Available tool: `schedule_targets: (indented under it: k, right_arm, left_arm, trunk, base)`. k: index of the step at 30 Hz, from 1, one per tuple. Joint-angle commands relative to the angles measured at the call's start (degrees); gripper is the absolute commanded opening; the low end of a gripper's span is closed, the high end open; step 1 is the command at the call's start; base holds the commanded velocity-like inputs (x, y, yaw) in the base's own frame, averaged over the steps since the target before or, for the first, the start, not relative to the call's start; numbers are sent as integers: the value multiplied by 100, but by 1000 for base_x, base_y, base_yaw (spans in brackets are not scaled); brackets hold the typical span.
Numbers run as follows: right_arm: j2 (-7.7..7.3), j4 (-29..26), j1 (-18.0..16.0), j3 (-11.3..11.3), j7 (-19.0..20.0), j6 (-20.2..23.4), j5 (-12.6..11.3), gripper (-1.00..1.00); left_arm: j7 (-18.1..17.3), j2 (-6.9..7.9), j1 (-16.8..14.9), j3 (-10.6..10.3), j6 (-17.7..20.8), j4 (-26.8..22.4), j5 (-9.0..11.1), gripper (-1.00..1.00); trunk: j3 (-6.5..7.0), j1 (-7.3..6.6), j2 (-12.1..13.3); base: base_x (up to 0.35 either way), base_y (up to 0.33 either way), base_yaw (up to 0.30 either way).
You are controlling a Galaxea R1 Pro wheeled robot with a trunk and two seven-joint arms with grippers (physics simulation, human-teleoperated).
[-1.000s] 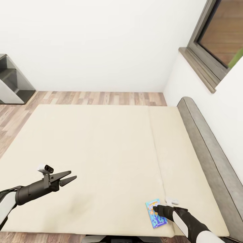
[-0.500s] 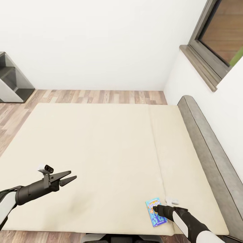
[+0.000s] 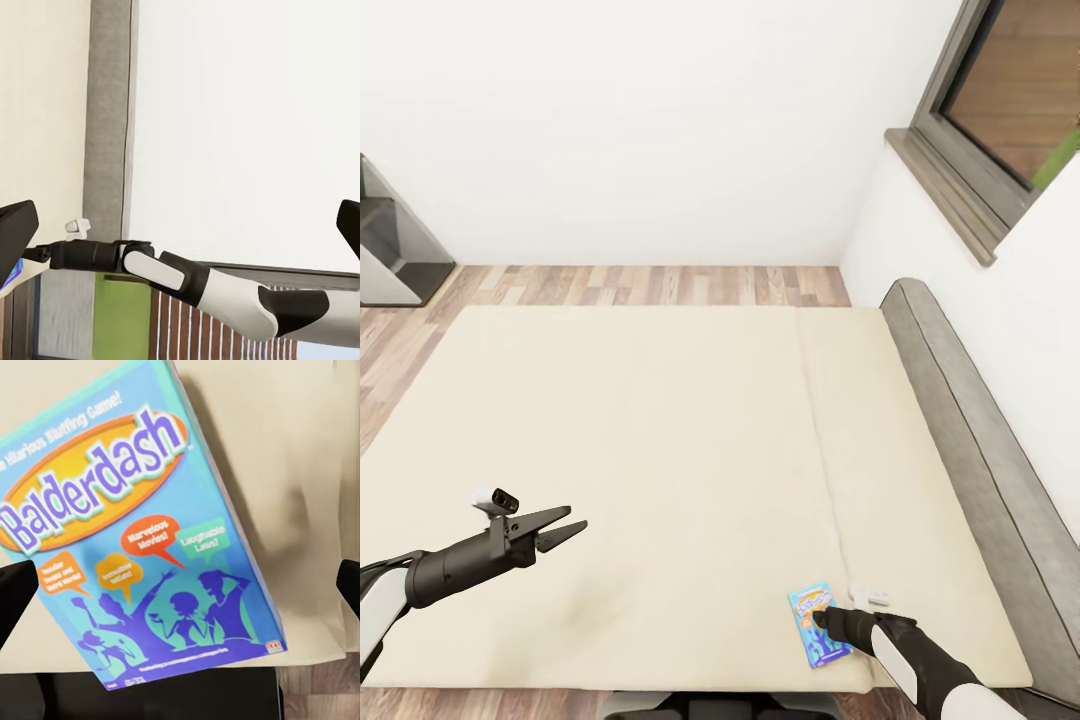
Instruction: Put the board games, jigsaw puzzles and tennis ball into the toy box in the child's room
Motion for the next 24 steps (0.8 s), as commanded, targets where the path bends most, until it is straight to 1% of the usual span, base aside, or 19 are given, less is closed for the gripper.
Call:
schedule_targets:
  k: [1,16,20,24]
  right_arm:
    - [-5,-9,-2,22,3,24,-14,100]
    - [12,-29,-5,19,-3,37,-13,100]
    - [57,-45,-53,16,-21,54,3,100]
    - [54,-83,-109,14,-34,56,7,100]
  left_arm:
    - [-16,1,-4,2,22,-1,-3,100]
    - [-16,-3,-4,2,22,-1,-3,100]
    - [-28,1,-3,2,23,-1,-3,100]
    - [-36,2,-2,2,23,-1,-3,100]
  trunk:
    - [-9,3,-9]
    - [-17,3,-9]
    - [-28,3,-9]
    - [-41,3,-9]
  base:
    - [0,0,-38]
    - [0,0,-8]
    - [0,0,0]
    - [0,0,0]
